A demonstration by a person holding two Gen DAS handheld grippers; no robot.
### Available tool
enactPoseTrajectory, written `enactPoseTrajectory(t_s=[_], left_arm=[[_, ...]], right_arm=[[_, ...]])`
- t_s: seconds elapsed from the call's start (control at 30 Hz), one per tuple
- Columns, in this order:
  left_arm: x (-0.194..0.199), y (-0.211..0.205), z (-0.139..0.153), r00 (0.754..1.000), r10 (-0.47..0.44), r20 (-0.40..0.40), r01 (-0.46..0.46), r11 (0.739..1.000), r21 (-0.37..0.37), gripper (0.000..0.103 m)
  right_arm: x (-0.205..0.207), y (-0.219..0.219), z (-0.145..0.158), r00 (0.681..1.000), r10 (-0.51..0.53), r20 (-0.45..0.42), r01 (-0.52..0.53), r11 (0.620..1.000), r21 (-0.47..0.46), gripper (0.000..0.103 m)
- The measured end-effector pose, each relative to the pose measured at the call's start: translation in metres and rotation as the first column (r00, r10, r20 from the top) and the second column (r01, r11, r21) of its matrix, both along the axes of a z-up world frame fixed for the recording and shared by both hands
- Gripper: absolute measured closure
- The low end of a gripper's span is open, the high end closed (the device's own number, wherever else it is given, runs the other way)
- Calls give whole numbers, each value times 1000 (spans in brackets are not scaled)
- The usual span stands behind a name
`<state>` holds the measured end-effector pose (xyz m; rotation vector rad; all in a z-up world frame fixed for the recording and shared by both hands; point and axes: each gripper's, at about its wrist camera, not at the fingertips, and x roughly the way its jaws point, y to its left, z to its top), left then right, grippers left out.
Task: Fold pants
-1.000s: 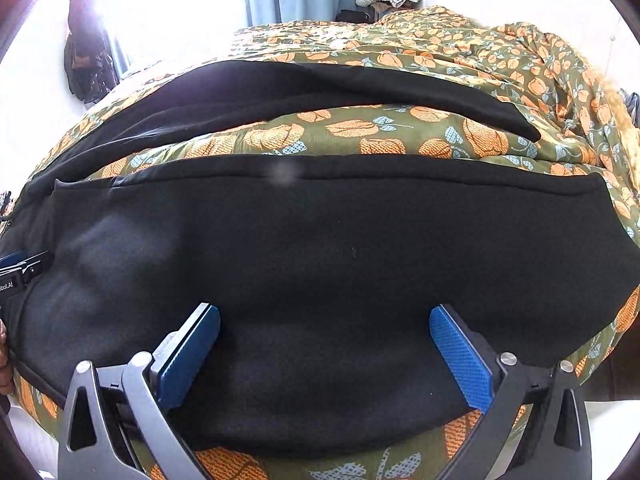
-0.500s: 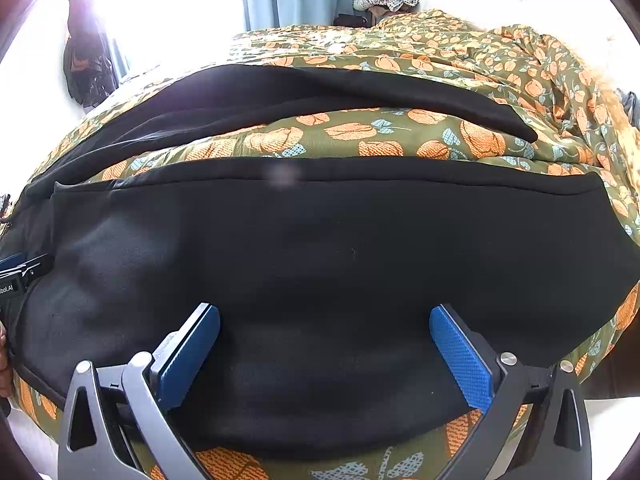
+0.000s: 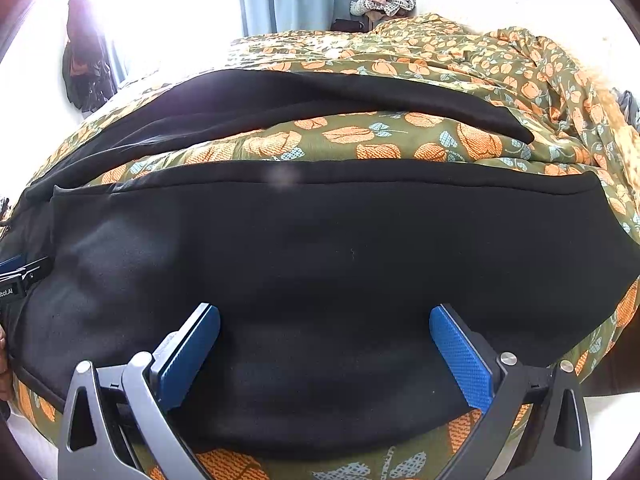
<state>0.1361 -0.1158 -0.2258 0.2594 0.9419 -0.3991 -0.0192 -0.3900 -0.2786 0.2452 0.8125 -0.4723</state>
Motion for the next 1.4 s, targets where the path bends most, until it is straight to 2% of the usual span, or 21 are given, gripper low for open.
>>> enactPoseTrajectory(t_s=[1.17, 1.27, 1.37, 1.4], left_arm=[[0, -2, 1, 1000, 0, 3, 0, 1000, 6, 0], [3, -2, 5, 1000, 4, -21, -3, 1000, 7, 0], [7, 3, 21, 997, 18, -78, -19, 1000, -7, 0], [7, 7, 26, 995, 20, -95, -23, 999, -23, 0]], right_arm=[[-1, -2, 3, 1000, -6, 11, 6, 1000, -8, 0], [2, -5, 7, 1000, 9, -14, -8, 1000, 14, 0], [-6, -20, 25, 999, -15, 41, 12, 997, 76, 0], [-15, -32, 35, 993, -52, 106, 39, 993, 114, 0]])
